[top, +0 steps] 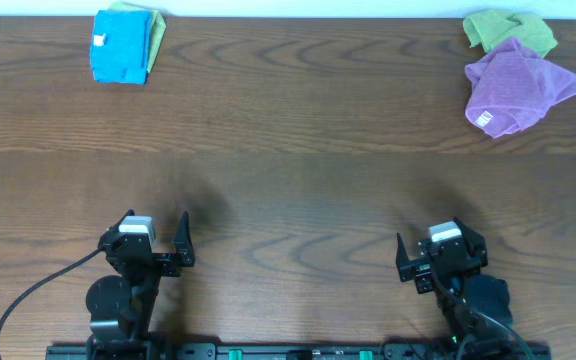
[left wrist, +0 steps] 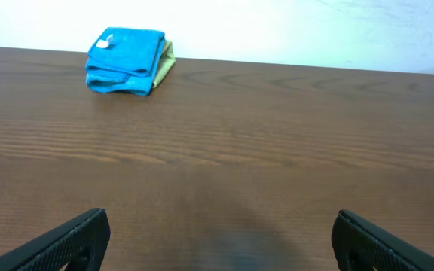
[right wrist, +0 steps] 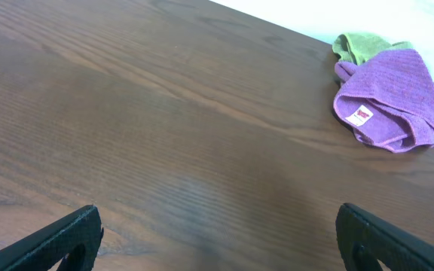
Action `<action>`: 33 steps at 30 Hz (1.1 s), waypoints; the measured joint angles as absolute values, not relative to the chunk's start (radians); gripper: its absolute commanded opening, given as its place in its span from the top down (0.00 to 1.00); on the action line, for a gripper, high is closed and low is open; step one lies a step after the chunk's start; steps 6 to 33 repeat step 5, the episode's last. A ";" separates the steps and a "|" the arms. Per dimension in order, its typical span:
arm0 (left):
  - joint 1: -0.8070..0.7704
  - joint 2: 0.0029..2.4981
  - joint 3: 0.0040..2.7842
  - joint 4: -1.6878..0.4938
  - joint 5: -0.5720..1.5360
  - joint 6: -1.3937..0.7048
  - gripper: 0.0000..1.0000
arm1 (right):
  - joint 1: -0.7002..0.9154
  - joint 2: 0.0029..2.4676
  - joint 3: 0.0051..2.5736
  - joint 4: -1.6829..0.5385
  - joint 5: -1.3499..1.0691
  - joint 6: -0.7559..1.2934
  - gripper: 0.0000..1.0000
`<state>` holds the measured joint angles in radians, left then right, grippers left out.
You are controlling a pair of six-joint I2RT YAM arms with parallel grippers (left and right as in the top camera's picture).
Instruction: Fold the cloth
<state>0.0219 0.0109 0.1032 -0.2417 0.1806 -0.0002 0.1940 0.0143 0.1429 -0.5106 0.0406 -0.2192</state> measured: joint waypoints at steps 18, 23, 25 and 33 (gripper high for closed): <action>0.022 0.011 0.103 -0.242 0.181 0.000 0.05 | 0.194 0.015 0.143 -0.511 0.041 -0.219 0.01; 0.022 0.011 0.103 -0.242 0.181 0.000 0.05 | 0.194 0.015 0.143 -0.511 0.041 -0.219 0.01; 0.022 0.011 0.103 -0.242 0.181 0.000 0.05 | 0.194 0.015 0.143 -0.511 0.041 -0.219 0.01; 0.022 0.011 0.103 -0.242 0.181 0.000 0.05 | 0.194 0.015 0.143 -0.511 0.041 -0.219 0.01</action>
